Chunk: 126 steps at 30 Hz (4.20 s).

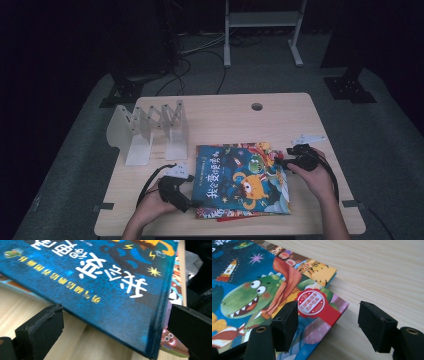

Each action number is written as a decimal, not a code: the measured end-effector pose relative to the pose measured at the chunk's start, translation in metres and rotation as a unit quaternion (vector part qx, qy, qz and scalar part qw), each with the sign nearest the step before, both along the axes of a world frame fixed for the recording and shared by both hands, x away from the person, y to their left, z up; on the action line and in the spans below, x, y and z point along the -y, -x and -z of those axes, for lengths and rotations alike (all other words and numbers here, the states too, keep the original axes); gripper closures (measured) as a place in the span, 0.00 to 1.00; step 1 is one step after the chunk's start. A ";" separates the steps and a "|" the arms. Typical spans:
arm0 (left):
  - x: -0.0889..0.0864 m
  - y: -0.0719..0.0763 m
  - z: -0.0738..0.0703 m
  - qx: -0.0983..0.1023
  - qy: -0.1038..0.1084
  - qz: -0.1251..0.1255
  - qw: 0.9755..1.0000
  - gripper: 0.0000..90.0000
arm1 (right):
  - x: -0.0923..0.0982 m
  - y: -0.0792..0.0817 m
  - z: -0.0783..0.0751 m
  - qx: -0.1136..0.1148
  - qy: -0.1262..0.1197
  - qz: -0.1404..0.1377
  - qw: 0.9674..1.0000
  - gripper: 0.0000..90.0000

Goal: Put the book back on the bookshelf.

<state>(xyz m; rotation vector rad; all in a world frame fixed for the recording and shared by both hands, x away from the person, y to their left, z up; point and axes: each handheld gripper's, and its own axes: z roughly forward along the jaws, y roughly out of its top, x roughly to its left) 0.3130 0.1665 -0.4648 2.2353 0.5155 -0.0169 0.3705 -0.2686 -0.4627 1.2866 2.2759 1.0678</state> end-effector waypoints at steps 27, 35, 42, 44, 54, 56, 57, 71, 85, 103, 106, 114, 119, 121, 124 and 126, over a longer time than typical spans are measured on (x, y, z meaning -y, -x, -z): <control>-0.053 -0.007 -0.005 0.019 0.010 -0.095 0.995 0.00 | -0.049 0.004 0.002 -0.004 -0.014 -0.046 0.999 0.37; -0.061 -0.003 -0.006 0.020 0.008 -0.103 0.994 0.00 | -0.065 0.006 -0.002 0.006 0.002 -0.068 0.998 0.41; -0.067 -0.002 -0.005 0.019 0.009 -0.111 0.994 0.00 | -0.038 0.021 -0.006 0.019 0.009 -0.073 0.997 0.41; -0.067 -0.002 -0.005 0.018 0.009 -0.112 0.993 0.00 | -0.033 0.024 -0.005 0.020 0.010 -0.073 0.997 0.41; -0.066 -0.003 -0.003 0.006 0.012 -0.120 0.993 0.00 | -0.009 0.052 0.003 0.022 0.017 -0.111 0.993 0.38; -0.066 -0.002 -0.003 0.003 0.013 -0.121 0.993 0.00 | -0.009 0.056 0.006 0.019 0.016 -0.123 0.992 0.37; -0.066 -0.002 -0.003 0.003 0.014 -0.121 0.993 0.00 | -0.010 0.056 0.006 0.019 0.016 -0.127 0.992 0.37; -0.068 -0.005 0.002 -0.001 0.017 -0.123 0.992 0.00 | -0.025 0.059 0.007 0.023 0.018 -0.160 0.987 0.37; -0.076 -0.007 0.007 -0.020 0.028 -0.140 0.990 0.00 | -0.053 0.061 0.005 0.029 0.026 -0.194 0.980 0.35; -0.074 -0.009 0.018 -0.092 0.056 -0.120 0.987 0.00 | -0.057 0.060 0.005 0.034 0.031 -0.198 0.979 0.33; -0.072 -0.009 0.019 -0.099 0.059 -0.116 0.987 0.00 | -0.060 0.060 0.005 0.034 0.029 -0.200 0.979 0.33; -0.081 -0.010 0.015 -0.104 0.048 -0.130 0.985 0.00 | -0.075 0.057 0.004 0.032 0.034 -0.217 0.975 0.32; -0.084 -0.008 0.008 -0.099 0.041 -0.136 0.985 0.00 | -0.080 0.055 0.005 0.026 0.028 -0.222 0.974 0.31; -0.084 -0.007 0.004 -0.093 0.046 -0.136 0.985 0.00 | -0.080 0.055 0.005 0.025 0.027 -0.221 0.975 0.31; -0.085 -0.004 -0.007 -0.079 0.058 -0.132 0.986 0.00 | -0.079 0.055 0.006 0.025 0.024 -0.220 0.975 0.31; -0.085 -0.001 -0.016 -0.068 0.060 -0.128 0.988 0.00 | -0.079 0.055 0.006 0.025 0.024 -0.220 0.975 0.31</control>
